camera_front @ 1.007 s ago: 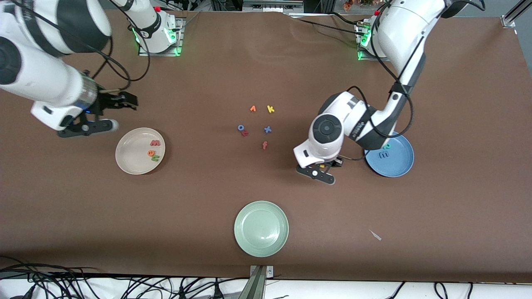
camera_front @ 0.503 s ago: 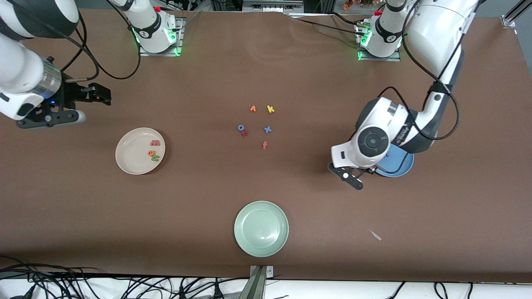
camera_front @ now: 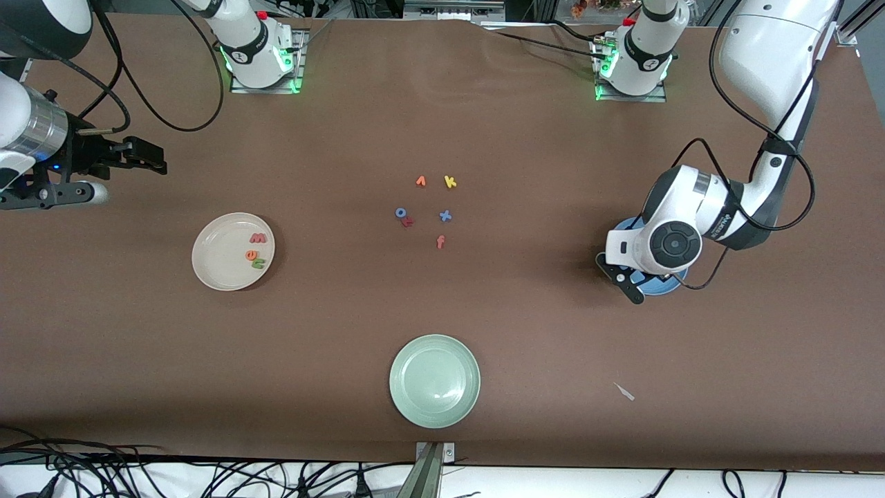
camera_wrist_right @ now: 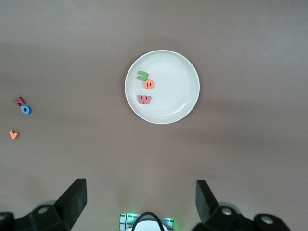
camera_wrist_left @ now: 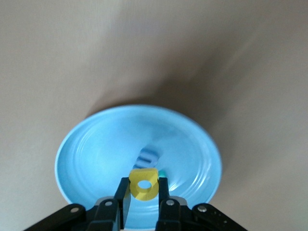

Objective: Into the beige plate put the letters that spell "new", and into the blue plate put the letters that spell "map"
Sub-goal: 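Open the left gripper to drop yellow o onto the blue plate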

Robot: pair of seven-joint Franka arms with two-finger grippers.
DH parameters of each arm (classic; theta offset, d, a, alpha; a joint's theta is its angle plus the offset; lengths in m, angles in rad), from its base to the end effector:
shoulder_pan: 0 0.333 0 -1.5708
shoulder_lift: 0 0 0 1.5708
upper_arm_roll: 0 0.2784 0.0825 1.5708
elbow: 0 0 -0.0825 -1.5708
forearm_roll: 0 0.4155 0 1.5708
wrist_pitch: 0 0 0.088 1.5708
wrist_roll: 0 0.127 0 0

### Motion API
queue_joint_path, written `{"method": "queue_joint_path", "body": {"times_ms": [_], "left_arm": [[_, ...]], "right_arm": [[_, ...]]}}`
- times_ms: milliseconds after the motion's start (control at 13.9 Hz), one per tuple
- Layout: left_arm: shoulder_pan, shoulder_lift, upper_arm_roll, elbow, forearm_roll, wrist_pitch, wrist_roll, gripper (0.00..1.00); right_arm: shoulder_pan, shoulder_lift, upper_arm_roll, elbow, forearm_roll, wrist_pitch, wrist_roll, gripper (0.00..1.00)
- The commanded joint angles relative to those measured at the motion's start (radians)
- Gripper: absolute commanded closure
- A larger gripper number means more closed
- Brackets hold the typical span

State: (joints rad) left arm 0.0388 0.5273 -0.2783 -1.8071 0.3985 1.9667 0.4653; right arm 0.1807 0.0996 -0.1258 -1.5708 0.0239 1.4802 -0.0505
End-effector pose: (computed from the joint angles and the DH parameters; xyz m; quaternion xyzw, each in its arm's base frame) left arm 0.6017 -0.1145 0.1663 -0.8815 0.4317 0.1748 0.0771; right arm 0.5925 0.0383 0.5017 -0.9941 -0.0521 0.0946 0.0055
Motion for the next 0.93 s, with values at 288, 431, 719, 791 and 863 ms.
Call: {"method": "queue_joint_path", "body": {"times_ms": [288,431,719,791,863], "left_arm": [[0.124,-0.059,-0.009,-0.225,0.198,0.269,0.018,0.95],[0.125,-0.059,-0.009,-0.247,0.204,0.299,0.018,0.76],[0.116,-0.095,-0.012,-0.241,0.203,0.288,0.022,0.0],[0.116,-0.108,-0.018,-0.236,0.195,0.276,0.021,0.0],[0.121,-0.124,-0.044,-0.229,0.185,0.243,0.018,0.0]], "right_arm": [[0.0,0.0,-0.002,-0.002,0.01,0.012,0.004,0.0],[0.0,0.0,-0.003,-0.002,0.007,0.043,0.003,0.0],[-0.001,0.002,-0.003,-0.002,0.005,0.061,0.003,0.0],[-0.001,0.002,-0.003,-0.002,0.005,0.061,0.003,0.0],[-0.001,0.002,-0.003,-0.002,0.005,0.061,0.003,0.0]]}}
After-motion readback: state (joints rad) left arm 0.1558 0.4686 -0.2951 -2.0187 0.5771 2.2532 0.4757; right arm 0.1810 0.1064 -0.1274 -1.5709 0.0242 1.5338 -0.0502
